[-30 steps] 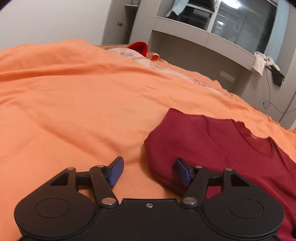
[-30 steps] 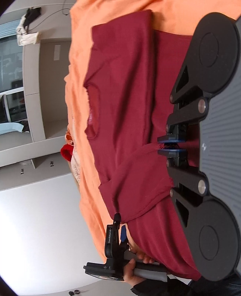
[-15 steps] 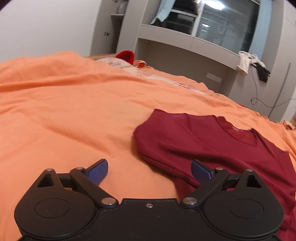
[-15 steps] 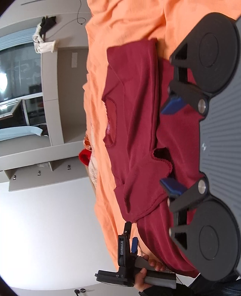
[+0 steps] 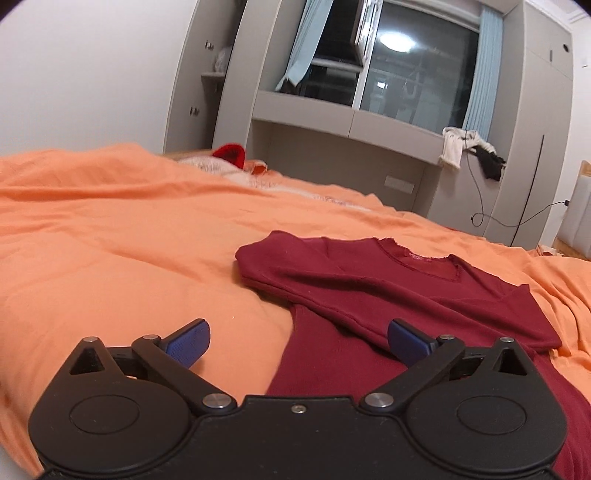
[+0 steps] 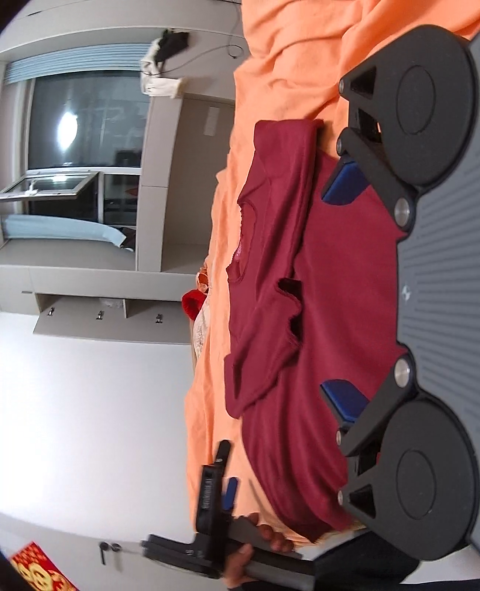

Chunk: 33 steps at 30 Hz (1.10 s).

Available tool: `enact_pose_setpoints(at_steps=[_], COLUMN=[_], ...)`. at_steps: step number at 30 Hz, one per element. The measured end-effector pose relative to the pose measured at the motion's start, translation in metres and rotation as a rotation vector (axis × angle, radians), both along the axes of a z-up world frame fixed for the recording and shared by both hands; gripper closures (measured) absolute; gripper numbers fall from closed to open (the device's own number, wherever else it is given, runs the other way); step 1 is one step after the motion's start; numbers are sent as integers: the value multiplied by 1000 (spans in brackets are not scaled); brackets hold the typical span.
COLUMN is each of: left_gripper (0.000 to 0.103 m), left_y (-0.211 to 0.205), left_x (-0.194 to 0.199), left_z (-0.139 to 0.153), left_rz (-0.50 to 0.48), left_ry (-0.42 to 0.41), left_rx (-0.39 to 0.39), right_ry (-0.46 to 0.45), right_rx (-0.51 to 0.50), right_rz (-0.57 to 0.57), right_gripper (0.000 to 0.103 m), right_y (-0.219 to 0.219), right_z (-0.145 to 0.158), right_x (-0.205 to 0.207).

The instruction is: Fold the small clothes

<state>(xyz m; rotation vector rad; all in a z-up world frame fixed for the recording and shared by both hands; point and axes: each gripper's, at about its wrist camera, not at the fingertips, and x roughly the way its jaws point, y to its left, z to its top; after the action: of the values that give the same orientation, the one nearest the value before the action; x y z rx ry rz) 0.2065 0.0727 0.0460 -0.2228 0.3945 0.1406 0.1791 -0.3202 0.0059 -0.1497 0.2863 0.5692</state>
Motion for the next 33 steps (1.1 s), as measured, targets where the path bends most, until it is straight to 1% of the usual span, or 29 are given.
enact_pose_setpoints(at_steps=[2, 4, 6, 8, 11, 13, 17, 20, 25, 27, 29, 31, 33], left_gripper=[1, 1, 1, 1, 1, 1, 1, 1, 1, 1, 1, 1, 1], left_y=[-3, -8, -14, -22, -34, -41, -50, -50, -45, -44, -43, -43, -44], left_x=[-21, -41, -59, -71, -83, -85, -89, -92, -92, -92, -92, -92, -92], left_z=[1, 1, 0, -2, -6, -10, -17, -17, -17, -17, -17, -17, -17], left_rz=[7, -7, -26, -48, -84, -107, -144, -150, -139, -139, -139, -140, -139], left_ry=[-68, -124, -160, -178, -181, -161, -141, -144, -141, -139, -140, -140, -140], left_rx=[4, -10, -18, -8, 36, 66, 98, 94, 65, 63, 64, 61, 62], right_ry=[-23, -59, -91, -104, -99, -120, -173, -174, -208, -256, -342, -448, -532], right_rx=[-35, -86, -119, -145, -207, -293, -479, -594, -711, -775, -859, -930, -973], right_rz=[0, 10, 23, 23, 8, 3, 13, -5, -99, -135, -140, -115, -86], right_gripper=[0, 0, 0, 0, 0, 0, 0, 0, 0, 0, 0, 0, 0], right_y=[1, 4, 6, 7, 9, 16, 33, 44, 53, 58, 63, 70, 77], right_z=[-7, -14, -19, -24, -33, -41, -63, -80, -95, -103, -114, -124, -131], right_x=[-15, -31, -43, -54, -67, -75, -84, -85, -76, -74, -75, -81, -88])
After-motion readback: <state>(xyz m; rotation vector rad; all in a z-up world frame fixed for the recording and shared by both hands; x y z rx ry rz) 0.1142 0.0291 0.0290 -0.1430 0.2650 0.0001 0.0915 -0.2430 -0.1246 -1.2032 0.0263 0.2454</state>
